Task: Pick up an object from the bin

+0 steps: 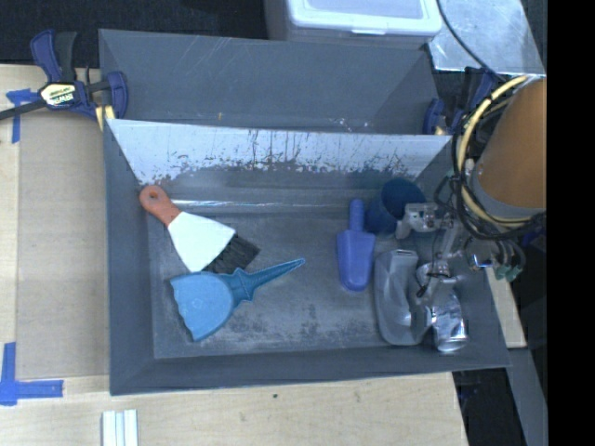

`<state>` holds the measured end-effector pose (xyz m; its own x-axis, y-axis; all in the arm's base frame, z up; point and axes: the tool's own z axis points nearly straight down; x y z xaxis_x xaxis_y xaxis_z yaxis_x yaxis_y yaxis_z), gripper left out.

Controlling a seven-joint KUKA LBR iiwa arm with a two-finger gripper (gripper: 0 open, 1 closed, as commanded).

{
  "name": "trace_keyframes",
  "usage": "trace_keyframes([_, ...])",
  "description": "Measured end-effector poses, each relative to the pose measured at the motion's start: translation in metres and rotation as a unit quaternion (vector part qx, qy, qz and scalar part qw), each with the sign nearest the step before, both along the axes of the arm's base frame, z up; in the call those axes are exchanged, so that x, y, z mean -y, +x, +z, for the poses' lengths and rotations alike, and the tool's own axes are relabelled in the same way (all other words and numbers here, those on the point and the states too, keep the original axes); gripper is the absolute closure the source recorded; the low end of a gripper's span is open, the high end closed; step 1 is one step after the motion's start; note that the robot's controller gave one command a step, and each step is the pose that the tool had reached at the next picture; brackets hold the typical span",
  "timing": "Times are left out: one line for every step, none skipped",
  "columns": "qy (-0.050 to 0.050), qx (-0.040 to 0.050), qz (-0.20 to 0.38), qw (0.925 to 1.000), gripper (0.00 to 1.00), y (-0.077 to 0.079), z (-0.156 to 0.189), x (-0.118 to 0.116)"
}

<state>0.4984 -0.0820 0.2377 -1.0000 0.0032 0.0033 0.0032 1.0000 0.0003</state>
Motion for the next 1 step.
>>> trace_keyframes([-0.001, 0.0033, 0.002, 1.0000, 0.00, 0.0015, 0.0029, -0.0003])
